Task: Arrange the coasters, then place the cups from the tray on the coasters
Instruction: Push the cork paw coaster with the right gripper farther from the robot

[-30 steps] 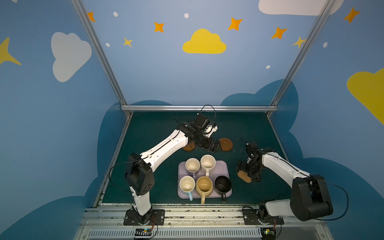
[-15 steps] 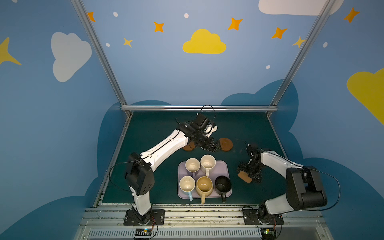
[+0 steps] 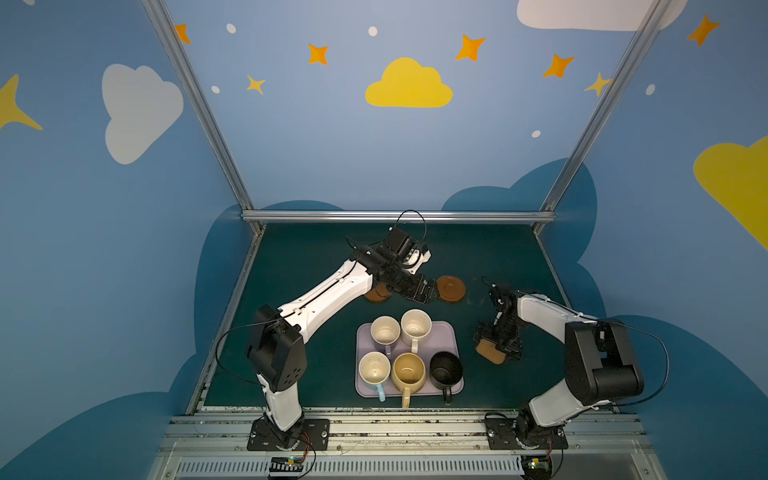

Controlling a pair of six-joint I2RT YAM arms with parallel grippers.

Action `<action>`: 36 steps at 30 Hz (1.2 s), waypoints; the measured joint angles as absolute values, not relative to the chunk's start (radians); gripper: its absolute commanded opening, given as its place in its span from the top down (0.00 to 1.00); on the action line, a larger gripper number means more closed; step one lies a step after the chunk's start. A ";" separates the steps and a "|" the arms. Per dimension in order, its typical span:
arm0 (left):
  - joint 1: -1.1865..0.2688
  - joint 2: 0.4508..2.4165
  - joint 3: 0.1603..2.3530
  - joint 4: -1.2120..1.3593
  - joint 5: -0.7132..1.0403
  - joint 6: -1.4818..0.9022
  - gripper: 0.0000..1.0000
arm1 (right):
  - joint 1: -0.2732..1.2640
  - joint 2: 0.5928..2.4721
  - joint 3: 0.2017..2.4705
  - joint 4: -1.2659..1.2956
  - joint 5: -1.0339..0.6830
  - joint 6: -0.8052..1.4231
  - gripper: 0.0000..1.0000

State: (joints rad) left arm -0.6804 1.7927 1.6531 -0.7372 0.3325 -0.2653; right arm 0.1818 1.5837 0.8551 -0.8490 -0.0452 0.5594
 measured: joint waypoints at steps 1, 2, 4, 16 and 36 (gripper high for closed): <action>-0.680 1.791 1.653 -0.736 0.332 -0.265 0.00 | 0.182 1.588 0.862 -0.851 -0.040 0.549 0.07; -0.679 1.789 1.653 -0.733 0.332 -0.265 0.00 | 0.181 1.597 0.874 -0.853 -0.030 0.537 0.07; -0.678 1.787 1.653 -0.730 0.332 -0.265 0.00 | 0.180 1.624 0.905 -0.860 -0.012 0.513 0.07; -0.660 1.787 1.653 -0.708 0.337 -0.267 0.00 | 0.168 1.738 1.062 -0.845 0.038 0.319 0.10; -0.653 1.837 1.712 -0.703 0.340 -0.268 0.00 | 0.108 2.068 1.522 -0.987 0.047 0.089 0.12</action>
